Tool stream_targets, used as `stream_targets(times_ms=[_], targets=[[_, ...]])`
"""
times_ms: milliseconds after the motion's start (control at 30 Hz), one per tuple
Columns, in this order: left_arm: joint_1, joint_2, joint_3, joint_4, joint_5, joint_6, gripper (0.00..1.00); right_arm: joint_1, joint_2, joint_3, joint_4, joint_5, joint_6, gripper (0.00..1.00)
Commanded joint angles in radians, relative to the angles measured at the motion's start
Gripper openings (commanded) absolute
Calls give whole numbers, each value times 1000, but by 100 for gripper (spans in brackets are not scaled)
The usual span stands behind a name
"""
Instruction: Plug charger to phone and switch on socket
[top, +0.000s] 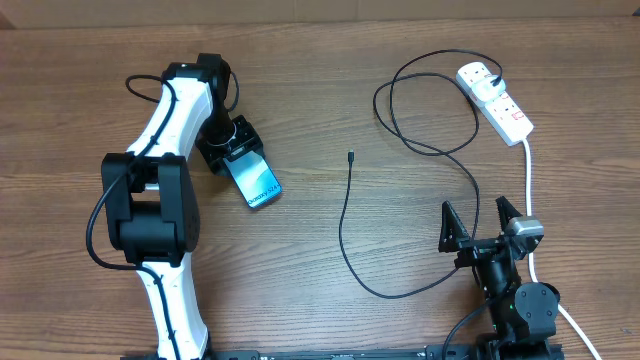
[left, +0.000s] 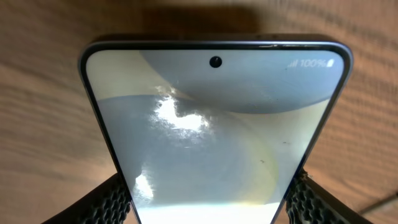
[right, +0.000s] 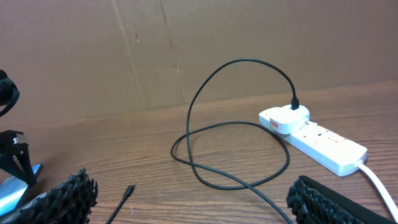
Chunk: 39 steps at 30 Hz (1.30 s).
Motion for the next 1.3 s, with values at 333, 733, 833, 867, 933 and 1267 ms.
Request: stream_targets(times_ms=[333,733,833,867,933,1267], targets=[[-43,-7,-121,212,-211,11,35,5,-8,-10,6,13,-3,100],[-45,-7,-254,307,-262,11,62,5,-8,-10,6,13,-3,100],[-45,-7,-262,308,-261,27,67,5,-8,-10,6,13,-3,100],[-45,-7,-262,308,-257,42,69,5,-8,-10,6,13,-3,100],[-45,-7,-262,308,-254,86,71,5,-8,-10,6,13,-3,100],[-45,-7,-262,311,-259,178,91,5,-8,-10,6,13,-3,100]])
